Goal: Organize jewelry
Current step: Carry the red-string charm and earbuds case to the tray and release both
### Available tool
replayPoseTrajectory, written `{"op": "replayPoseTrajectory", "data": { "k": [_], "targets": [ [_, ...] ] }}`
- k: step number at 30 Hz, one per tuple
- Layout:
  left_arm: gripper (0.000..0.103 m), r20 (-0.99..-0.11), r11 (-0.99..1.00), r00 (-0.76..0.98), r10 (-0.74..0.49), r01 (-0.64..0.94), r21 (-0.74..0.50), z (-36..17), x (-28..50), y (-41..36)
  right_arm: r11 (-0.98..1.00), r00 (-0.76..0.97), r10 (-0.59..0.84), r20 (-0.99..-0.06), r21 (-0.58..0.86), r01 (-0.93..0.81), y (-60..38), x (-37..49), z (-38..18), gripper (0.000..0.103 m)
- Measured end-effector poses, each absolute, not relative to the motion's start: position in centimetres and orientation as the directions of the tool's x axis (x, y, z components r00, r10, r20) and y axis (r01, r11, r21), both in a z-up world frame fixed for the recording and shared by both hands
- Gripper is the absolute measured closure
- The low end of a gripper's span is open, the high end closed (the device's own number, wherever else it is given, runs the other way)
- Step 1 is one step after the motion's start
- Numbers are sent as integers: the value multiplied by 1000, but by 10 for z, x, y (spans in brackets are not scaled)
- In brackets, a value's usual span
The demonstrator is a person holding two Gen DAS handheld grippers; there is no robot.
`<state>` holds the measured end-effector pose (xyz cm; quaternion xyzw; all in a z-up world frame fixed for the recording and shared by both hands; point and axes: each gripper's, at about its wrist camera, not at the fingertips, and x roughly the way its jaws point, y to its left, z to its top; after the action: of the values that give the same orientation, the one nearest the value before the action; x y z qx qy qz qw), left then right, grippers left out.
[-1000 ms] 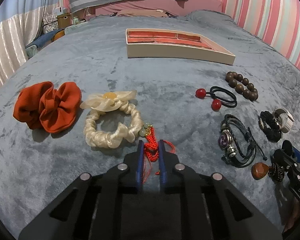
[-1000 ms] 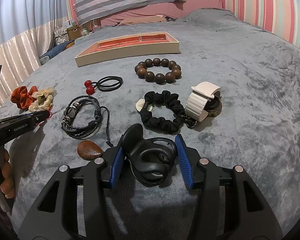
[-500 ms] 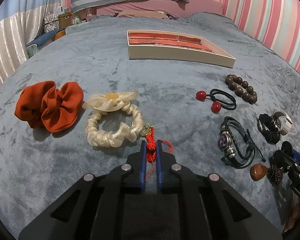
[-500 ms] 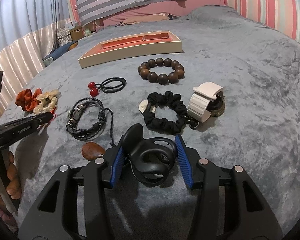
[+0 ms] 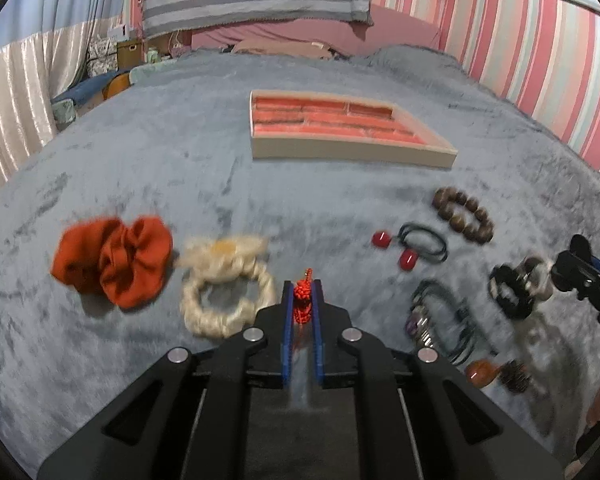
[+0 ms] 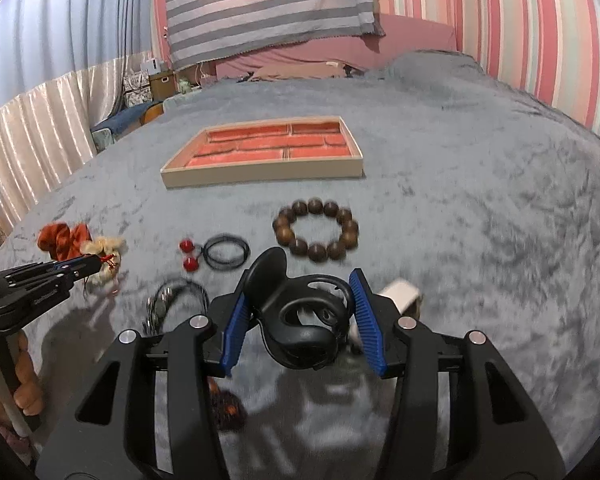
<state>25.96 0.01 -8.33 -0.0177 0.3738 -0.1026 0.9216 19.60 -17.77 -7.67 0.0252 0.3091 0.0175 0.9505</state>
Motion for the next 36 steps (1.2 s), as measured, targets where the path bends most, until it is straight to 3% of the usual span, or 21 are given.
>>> {"op": "replayPoseTrajectory", "data": {
  "k": [11,20,29,36],
  "targets": [
    [94,-638,969,731,-242,221,-114,-22,315,-22,997,829,67,-555,61,-40,-176,263,-38,55],
    [94,-641,973,735,-223,209,-99,1,432,-47,999,840,48,-541,24,-42,-181,387,-18,54],
    [94,-698,980,691,-187,180,-83,-30,575,-68,999,797,30,-603,28,-16,-194,536,-45,54],
    [94,-786,985,599,-151,155,-71,-81,655,-67,998,670,19,-742,54,32,-206,637,-89,54]
  ]
}}
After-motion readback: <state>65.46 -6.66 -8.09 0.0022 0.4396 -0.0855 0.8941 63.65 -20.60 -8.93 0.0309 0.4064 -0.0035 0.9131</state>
